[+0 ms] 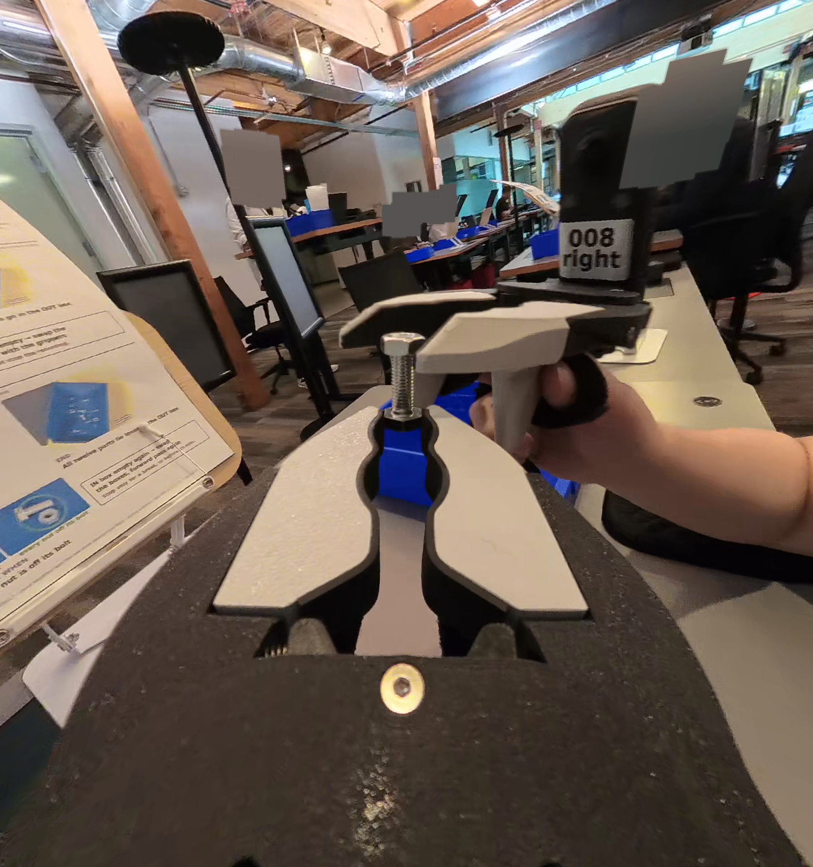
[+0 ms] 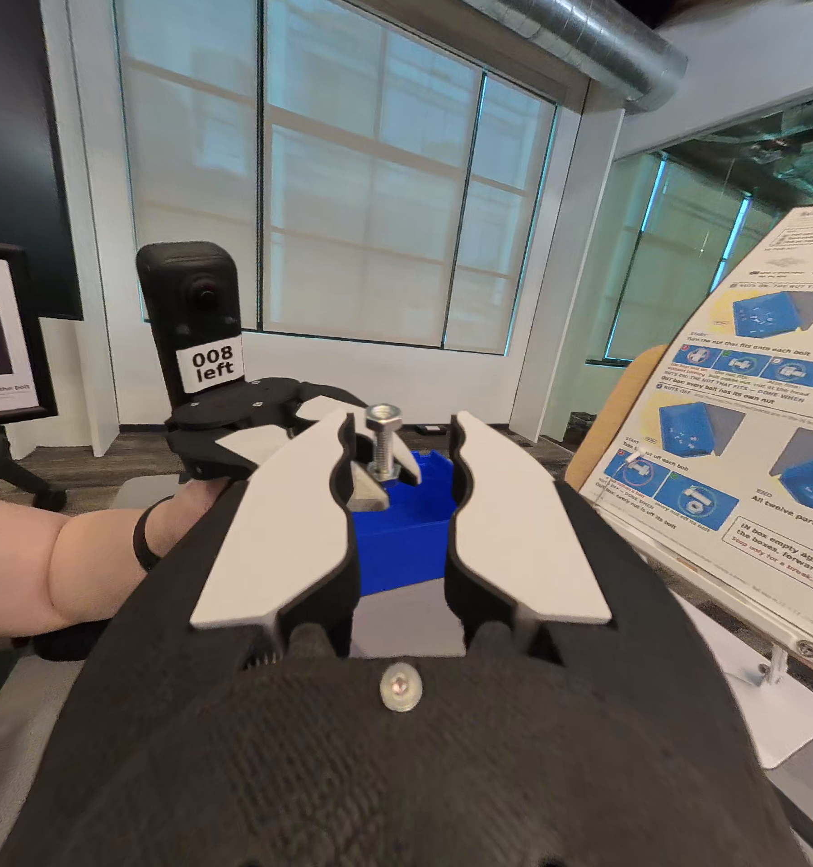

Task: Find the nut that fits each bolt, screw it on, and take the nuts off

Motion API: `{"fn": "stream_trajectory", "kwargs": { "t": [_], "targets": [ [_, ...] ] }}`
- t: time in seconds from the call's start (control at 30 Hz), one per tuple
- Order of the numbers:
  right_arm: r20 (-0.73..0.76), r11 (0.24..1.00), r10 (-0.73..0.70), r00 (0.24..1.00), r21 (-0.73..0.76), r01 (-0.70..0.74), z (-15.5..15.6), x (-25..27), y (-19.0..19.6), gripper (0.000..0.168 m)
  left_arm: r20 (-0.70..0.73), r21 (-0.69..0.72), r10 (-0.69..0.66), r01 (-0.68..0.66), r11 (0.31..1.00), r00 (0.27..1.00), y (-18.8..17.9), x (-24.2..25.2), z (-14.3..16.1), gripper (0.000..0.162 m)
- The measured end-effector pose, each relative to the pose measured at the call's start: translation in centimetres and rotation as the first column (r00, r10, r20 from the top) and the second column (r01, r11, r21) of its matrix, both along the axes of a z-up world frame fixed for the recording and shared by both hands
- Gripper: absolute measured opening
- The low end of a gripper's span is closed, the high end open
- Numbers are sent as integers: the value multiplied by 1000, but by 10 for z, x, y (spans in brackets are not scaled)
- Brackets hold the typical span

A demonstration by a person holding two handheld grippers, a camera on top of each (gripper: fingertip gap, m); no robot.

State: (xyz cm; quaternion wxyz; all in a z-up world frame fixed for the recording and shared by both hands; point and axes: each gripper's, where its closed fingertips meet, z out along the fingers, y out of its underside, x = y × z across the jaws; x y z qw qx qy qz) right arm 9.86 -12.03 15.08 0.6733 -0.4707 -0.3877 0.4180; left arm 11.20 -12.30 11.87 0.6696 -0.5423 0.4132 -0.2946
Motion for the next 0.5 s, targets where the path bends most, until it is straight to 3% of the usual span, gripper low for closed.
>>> {"fn": "stream_trajectory", "kwargs": {
  "t": [0.13,0.33,0.5],
  "targets": [
    [41,1000,11,999,10,-11,-6,-13,-12,35,-14,3,31,-31,1000,999,3,-1,-2,14],
    [21,999,-49,999,5,49,-2,-5,-8,16,-21,10,28,-27,1000,999,2,-1,-2,14],
    [68,1000,19,998,12,-20,-2,-5,-11,16,-36,15,-2,3,1000,999,-1,2,-3,14]
  ]
}}
